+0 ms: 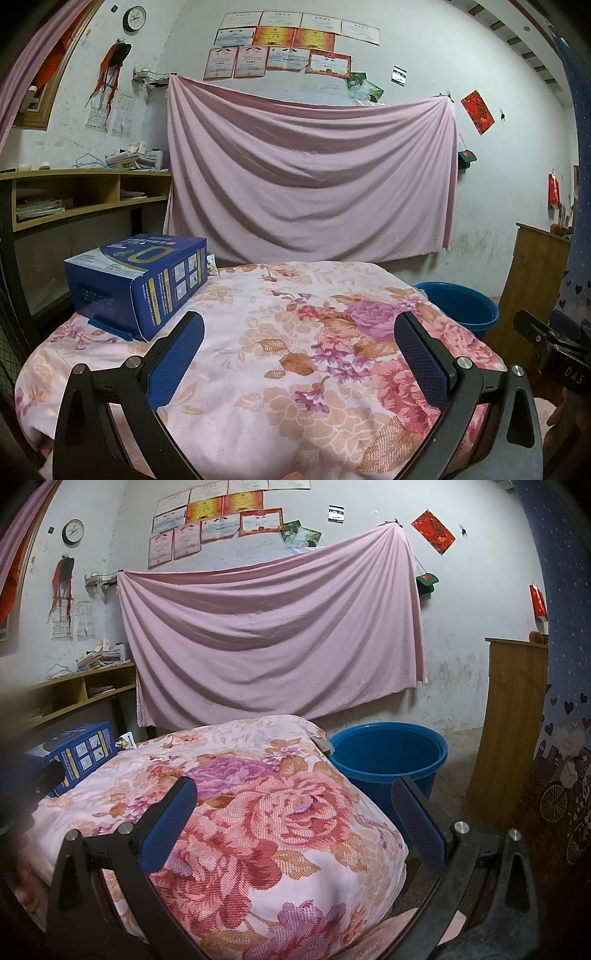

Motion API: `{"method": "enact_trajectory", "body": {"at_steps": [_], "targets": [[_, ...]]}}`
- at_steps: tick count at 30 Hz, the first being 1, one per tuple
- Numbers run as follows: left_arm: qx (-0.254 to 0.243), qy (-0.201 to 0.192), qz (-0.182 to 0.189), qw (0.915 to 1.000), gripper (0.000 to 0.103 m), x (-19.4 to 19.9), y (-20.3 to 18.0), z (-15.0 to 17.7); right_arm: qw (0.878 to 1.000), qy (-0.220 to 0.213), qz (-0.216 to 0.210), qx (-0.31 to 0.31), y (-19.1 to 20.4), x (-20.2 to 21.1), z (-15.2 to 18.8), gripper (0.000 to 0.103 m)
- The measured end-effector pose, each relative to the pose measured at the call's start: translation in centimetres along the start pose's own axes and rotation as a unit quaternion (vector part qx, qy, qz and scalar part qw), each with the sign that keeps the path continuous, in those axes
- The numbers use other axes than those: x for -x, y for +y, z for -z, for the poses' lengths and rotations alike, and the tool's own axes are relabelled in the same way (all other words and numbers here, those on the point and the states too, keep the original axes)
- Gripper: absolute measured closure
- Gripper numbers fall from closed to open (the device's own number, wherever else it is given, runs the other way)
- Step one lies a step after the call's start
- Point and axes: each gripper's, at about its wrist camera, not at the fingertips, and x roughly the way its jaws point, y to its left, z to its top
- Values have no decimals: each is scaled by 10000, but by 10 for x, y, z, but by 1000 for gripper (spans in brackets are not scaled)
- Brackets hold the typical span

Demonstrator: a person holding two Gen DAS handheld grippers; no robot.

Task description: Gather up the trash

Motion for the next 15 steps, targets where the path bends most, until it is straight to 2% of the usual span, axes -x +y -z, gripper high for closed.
{"method": "enact_trajectory", "body": {"at_steps": [15], "targets": [[-15,-4,-12,10000,2,0,0,0,10000,9,5,-14,-2,0,-1,0]]}}
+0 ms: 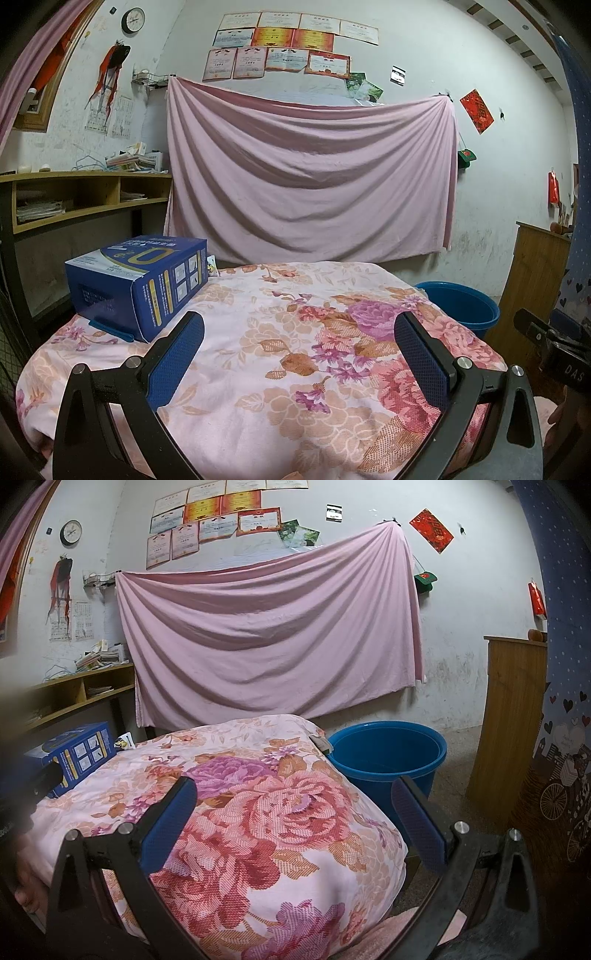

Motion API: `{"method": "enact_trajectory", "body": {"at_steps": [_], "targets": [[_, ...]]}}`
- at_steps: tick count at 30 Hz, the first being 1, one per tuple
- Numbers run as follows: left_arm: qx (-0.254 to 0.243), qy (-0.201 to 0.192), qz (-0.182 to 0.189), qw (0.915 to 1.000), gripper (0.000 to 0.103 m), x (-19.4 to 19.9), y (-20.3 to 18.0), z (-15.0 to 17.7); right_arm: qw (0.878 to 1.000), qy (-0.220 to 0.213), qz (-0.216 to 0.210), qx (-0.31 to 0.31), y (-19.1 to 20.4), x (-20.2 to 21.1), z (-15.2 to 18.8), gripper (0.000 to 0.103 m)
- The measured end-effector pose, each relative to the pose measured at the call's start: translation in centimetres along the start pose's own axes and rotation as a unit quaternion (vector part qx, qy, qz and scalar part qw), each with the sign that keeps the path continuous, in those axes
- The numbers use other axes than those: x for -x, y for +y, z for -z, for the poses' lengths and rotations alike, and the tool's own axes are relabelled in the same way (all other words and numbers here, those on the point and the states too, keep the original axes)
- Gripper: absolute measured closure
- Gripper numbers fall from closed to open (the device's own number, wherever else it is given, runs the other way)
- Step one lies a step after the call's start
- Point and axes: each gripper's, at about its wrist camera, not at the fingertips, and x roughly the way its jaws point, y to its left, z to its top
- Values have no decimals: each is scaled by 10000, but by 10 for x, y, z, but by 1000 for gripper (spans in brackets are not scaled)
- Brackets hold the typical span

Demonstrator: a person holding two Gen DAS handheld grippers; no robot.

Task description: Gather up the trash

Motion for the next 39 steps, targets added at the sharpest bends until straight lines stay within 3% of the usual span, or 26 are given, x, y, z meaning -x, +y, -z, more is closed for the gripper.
{"method": "enact_trajectory", "body": {"at_steps": [23,39], "targets": [[-20,2,12,10000,2,0,4,0,10000,7,-3,-8,-1,0,0,0],[-32,66,-260,9996,2,-5,12,1,10000,21,-5,-11,-1,-1,0,0]]}}
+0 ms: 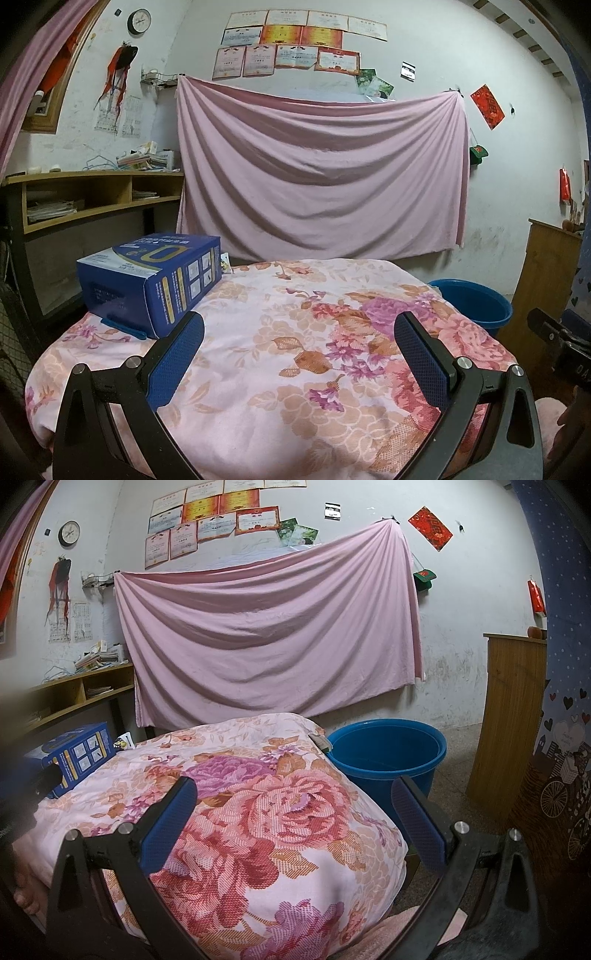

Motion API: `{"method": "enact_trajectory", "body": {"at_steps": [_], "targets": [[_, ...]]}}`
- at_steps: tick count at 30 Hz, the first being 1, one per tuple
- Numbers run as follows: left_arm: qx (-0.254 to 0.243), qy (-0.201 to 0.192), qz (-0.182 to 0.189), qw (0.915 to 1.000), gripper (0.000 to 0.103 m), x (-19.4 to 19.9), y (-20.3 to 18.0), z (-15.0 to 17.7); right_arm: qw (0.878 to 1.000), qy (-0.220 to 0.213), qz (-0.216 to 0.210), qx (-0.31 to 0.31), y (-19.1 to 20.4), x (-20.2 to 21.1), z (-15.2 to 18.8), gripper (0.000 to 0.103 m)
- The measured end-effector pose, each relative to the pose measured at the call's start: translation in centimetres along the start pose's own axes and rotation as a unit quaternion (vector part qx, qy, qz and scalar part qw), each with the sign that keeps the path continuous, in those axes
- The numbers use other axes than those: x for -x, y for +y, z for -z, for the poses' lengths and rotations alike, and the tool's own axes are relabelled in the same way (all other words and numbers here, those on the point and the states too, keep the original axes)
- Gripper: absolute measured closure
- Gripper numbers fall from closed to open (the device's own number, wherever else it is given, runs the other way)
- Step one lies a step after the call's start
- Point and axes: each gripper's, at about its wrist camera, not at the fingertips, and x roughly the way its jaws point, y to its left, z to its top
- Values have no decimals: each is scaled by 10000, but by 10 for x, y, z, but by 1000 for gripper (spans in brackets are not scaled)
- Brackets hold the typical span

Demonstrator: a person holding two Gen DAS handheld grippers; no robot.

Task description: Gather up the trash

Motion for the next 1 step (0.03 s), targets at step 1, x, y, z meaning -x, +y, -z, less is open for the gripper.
{"method": "enact_trajectory", "body": {"at_steps": [1], "targets": [[4,5,5,10000,2,0,0,0,10000,-2,0,3,0,0,0,0]]}}
